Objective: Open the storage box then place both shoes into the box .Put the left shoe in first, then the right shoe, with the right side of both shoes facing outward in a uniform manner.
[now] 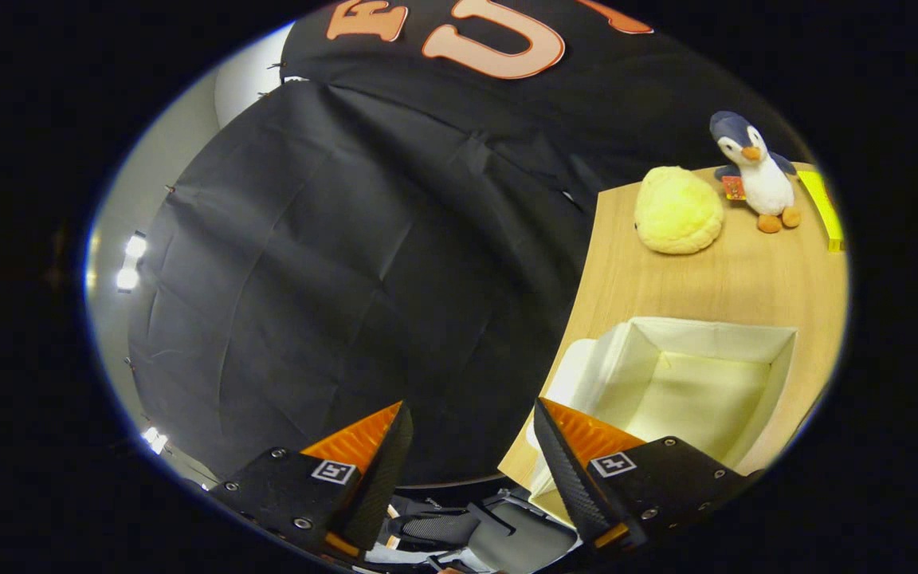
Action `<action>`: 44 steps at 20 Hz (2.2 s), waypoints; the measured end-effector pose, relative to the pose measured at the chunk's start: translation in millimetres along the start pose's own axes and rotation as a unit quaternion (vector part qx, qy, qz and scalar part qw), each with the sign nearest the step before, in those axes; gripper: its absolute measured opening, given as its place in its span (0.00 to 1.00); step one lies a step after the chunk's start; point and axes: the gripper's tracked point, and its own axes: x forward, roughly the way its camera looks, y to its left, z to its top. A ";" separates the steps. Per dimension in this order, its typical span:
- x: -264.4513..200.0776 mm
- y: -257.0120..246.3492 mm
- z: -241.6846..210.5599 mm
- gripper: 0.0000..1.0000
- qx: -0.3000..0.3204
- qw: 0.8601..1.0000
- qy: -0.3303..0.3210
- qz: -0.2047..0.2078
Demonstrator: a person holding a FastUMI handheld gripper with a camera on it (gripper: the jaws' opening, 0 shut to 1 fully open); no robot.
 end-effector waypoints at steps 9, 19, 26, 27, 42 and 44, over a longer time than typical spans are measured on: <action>-104.6 -149.2 -8.5 0.94 -0.032 0.988 -0.052 -0.144; -223.5 -317.2 -89.7 0.94 -0.057 0.939 -0.019 -0.338; -248.9 -366.6 -164.2 0.87 -0.061 0.921 0.044 -0.381; -249.1 -374.7 -169.2 0.85 -0.069 0.916 0.047 -0.391; -217.5 -425.6 -150.6 0.11 -0.048 0.898 -0.069 -0.431; -216.5 -424.5 -148.2 0.04 -0.027 0.902 -0.066 -0.427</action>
